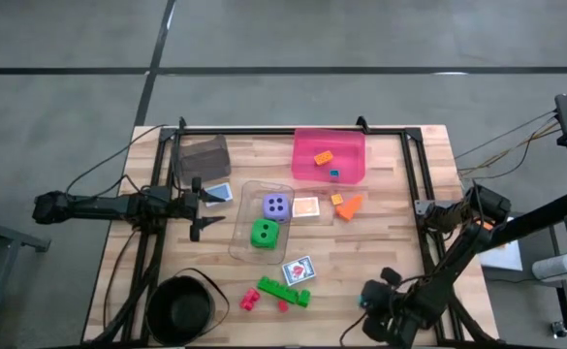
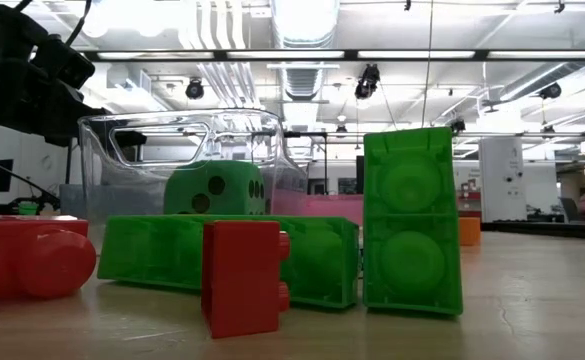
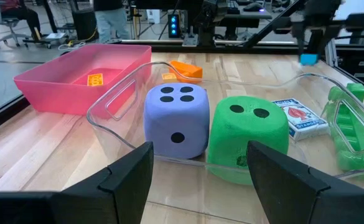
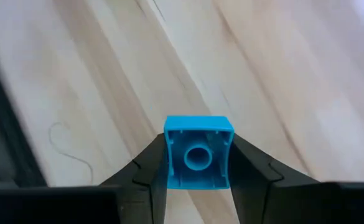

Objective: Pick & Place Toys
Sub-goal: Put the blue game piece into the pink bin, then put the orange game piece into the pink bin

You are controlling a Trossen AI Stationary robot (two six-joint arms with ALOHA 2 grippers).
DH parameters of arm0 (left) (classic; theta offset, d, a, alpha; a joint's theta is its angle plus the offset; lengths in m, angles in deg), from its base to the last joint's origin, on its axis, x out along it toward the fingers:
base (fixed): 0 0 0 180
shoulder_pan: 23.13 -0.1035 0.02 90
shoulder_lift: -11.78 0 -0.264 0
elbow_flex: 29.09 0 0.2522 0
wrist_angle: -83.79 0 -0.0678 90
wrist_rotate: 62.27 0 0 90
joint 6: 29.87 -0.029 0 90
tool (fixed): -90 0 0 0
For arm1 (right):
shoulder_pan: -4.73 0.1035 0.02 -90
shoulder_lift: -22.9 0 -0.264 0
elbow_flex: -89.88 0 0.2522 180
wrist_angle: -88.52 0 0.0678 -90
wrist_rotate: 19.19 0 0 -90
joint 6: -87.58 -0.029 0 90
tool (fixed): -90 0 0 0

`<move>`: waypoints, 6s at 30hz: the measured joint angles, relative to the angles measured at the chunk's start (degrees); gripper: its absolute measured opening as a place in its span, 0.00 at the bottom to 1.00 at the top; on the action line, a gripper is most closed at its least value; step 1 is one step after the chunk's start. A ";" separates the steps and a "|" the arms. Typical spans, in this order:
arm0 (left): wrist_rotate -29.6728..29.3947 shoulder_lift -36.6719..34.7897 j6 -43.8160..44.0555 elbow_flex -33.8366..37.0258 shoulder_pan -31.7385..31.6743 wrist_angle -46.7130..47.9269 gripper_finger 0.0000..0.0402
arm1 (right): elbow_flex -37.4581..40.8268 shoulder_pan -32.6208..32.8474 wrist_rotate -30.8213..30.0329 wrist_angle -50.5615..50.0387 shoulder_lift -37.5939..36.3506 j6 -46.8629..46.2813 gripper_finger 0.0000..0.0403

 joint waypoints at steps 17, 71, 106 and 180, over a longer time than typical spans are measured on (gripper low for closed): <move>0.00 0.00 0.00 0.00 -0.01 0.01 0.64 | 2.87 -9.81 -19.00 47.72 0.09 59.41 0.30; -0.01 0.00 0.00 0.00 0.01 0.00 0.64 | 13.48 -77.91 26.26 79.49 1.90 80.04 0.30; 0.01 0.00 0.00 0.00 0.01 0.01 0.64 | 13.46 -84.24 14.76 37.35 -5.51 79.43 0.55; 0.01 0.00 0.00 0.00 0.00 0.00 0.64 | 8.62 -73.37 20.09 3.71 -16.48 75.08 0.83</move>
